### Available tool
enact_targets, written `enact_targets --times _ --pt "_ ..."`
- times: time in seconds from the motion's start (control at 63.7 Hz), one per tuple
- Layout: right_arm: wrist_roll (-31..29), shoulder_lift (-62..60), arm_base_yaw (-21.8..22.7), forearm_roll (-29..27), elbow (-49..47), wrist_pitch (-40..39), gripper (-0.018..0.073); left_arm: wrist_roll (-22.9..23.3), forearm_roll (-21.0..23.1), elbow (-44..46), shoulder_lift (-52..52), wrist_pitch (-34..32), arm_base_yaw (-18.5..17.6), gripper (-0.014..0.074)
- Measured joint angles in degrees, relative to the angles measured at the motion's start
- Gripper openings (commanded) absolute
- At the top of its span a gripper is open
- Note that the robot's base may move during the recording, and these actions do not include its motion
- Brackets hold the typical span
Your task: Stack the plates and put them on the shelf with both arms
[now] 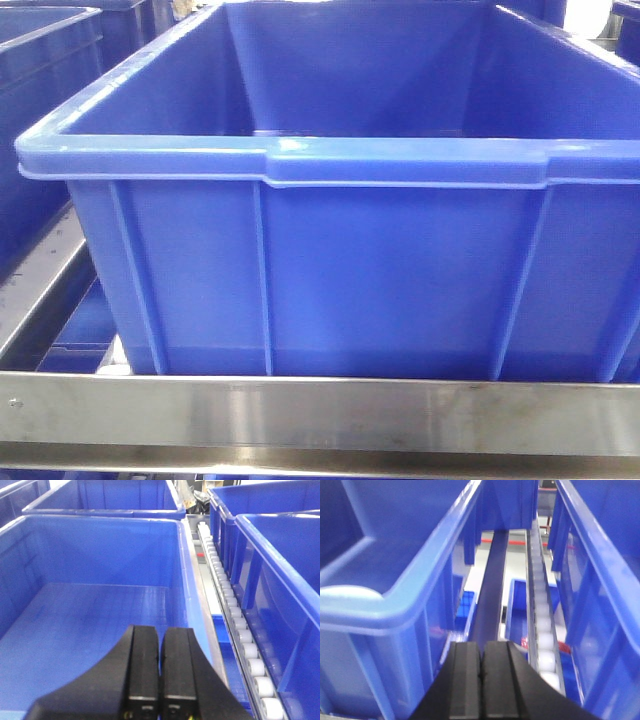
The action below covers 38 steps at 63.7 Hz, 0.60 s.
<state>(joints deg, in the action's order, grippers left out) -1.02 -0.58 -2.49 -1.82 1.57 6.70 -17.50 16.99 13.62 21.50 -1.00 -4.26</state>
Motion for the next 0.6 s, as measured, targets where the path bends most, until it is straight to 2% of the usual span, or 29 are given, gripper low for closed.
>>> enact_targets --times 0.596 --pt "0.19 -0.05 0.0 0.26 0.0 0.23 0.0055 0.0 0.0 0.0 0.0 0.0 0.0 0.0081"
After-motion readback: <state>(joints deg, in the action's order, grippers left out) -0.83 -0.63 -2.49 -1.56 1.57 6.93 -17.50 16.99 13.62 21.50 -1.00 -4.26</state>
